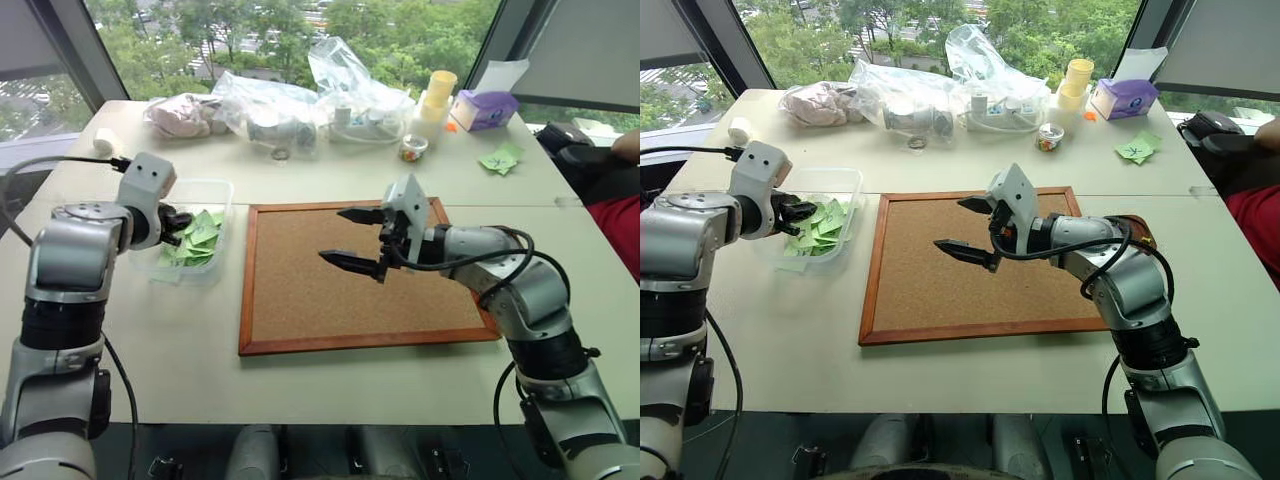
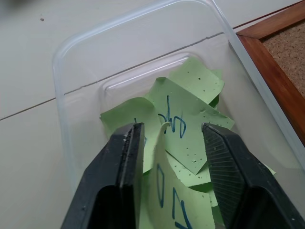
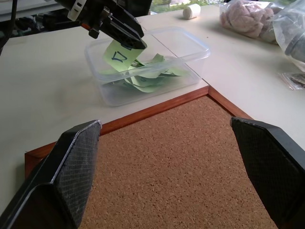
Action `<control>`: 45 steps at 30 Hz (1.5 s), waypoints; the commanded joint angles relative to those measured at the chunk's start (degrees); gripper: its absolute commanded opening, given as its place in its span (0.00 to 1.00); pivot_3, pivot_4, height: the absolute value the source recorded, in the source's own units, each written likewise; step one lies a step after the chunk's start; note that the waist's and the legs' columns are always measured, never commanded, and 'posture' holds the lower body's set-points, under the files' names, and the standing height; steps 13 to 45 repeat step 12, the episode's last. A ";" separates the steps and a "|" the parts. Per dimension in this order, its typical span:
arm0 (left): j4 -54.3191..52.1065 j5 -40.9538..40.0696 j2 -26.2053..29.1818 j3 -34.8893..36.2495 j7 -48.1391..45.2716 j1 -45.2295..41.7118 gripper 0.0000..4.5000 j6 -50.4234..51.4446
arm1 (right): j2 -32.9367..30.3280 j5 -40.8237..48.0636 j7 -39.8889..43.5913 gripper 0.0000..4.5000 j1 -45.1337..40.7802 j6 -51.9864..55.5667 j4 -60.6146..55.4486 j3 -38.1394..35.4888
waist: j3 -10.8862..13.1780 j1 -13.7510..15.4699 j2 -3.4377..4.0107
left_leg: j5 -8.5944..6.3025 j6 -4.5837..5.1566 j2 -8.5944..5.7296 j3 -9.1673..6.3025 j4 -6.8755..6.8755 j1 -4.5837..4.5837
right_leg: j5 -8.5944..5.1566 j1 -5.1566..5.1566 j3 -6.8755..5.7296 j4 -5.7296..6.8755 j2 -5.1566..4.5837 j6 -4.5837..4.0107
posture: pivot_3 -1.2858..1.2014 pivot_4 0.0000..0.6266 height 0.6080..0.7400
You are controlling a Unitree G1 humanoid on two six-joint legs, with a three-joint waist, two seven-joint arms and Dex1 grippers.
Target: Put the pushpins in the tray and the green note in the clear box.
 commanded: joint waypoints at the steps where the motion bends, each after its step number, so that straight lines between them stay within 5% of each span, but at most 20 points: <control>1: -0.97 1.07 1.72 1.01 2.93 -2.07 0.90 -2.08 | -0.99 -0.51 0.40 1.00 -0.10 -1.30 -0.90 -2.12 | 0.00 -0.09 0.00 | 0.00 0.00 0.00 0.01 0.00 0.00 | 0.00 0.00 0.00 0.00 0.00 0.00 | 0.52 0.24 0.99; 2: -0.34 1.26 2.24 0.97 3.40 -2.15 0.99 -2.55 | -1.47 -0.61 0.47 1.00 0.33 -1.29 -0.93 -2.55 | 0.00 -0.09 0.00 | 0.00 -0.01 0.00 0.01 0.00 0.00 | 0.00 0.00 0.00 0.00 0.00 0.00 | 0.52 0.24 0.99; 7: -2.01 -1.04 3.99 0.96 1.58 -3.72 0.99 -8.46 | -3.02 0.68 -1.54 1.00 2.42 0.62 -1.41 -7.46 | 0.00 -0.08 0.00 | 0.01 -0.01 0.01 0.03 -0.02 0.02 | 0.00 -0.01 0.00 0.00 0.00 0.00 | 0.52 0.24 0.99; 12: -10.82 -15.19 -6.42 6.49 -3.76 -6.54 0.99 -11.09 | -6.10 4.17 -7.81 1.00 11.18 6.99 -5.60 -20.39 | 0.12 1.79 -0.22 | -0.04 0.06 -0.07 -0.07 0.24 -0.33 | 0.01 0.01 -0.23 -0.09 -0.16 -0.01 | 0.52 0.24 0.99; 45: -10.82 -15.19 -6.42 6.49 -3.76 -6.54 0.99 -11.09 | -6.10 4.17 -7.81 1.00 11.18 6.99 -5.60 -20.39 | 0.12 1.79 -0.22 | -0.04 0.06 -0.07 -0.07 0.24 -0.33 | 0.01 0.01 -0.23 -0.09 -0.16 -0.01 | 0.52 0.24 0.99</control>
